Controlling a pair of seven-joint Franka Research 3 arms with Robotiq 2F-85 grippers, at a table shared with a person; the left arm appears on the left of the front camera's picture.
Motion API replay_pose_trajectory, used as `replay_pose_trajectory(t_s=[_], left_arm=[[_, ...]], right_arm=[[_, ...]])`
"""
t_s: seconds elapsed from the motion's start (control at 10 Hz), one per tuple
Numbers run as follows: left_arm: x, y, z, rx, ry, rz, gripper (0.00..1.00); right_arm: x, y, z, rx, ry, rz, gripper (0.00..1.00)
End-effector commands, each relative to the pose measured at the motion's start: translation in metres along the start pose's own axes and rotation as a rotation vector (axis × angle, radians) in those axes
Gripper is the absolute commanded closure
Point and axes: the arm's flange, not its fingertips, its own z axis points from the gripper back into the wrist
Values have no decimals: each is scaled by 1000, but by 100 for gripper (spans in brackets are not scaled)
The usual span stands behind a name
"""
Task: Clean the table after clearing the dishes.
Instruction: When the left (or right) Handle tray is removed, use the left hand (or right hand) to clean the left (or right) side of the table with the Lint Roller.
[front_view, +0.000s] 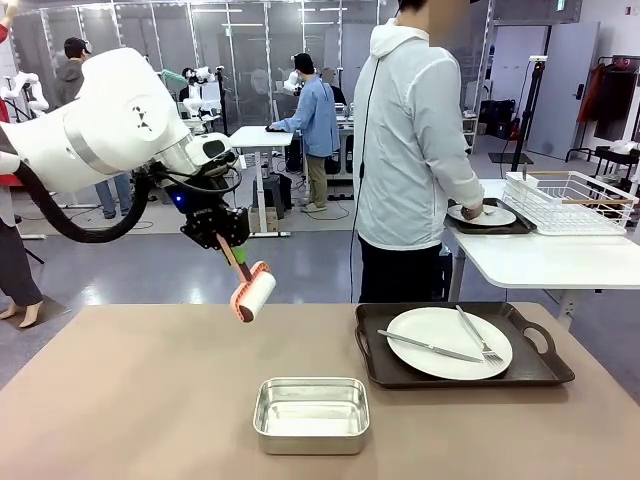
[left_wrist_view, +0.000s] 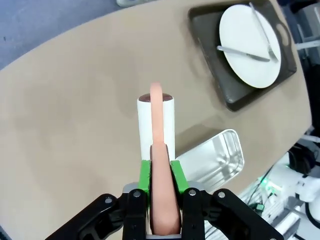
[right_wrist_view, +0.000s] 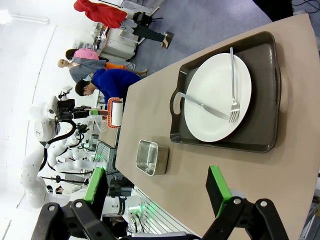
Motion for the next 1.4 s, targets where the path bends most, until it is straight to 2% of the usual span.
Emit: replay_pose_trajectory(t_s=[0.0, 0.3, 0.4, 0.6, 1.0, 1.2, 1.3], left_arm=[[13, -10, 14, -18, 20, -23, 87], [13, -10, 14, -18, 20, -23, 87], [9, -12, 9, -13, 4, -22, 79], [8, 30, 2, -118, -13, 138, 79], [-22, 104, -50, -237, 17, 320, 79], [-41, 134, -86, -284, 0, 366, 79], [-50, 143, -95, -350, 17, 382, 79]], right_arm=[[-1, 3, 1, 6, 1, 5, 0], [-1, 3, 1, 6, 1, 5, 0], [-1, 3, 1, 6, 1, 5, 0], [-1, 3, 1, 6, 1, 5, 0], [-1, 3, 1, 6, 1, 5, 0], [-1, 3, 1, 6, 1, 5, 0], [-1, 3, 1, 6, 1, 5, 0]])
